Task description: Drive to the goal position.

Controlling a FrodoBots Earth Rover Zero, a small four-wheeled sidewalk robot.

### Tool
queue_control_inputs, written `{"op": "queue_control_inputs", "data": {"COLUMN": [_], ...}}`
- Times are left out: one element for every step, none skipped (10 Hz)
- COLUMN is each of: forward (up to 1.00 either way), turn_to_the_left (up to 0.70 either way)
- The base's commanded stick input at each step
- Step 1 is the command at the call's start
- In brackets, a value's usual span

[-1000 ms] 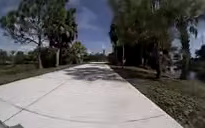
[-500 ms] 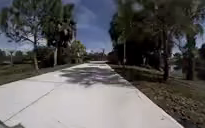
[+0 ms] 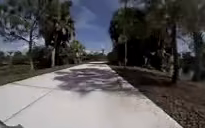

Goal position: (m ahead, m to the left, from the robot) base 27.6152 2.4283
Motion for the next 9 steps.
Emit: {"op": "queue_control_inputs", "data": {"forward": [0.85, 0.85, 0.85, 0.85, 0.85, 0.85, 0.85, 0.85, 0.85], "turn_to_the_left": [0.00, 0.00, 0.00, 0.00, 0.00, 0.00, 0.00, 0.00, 0.00]}}
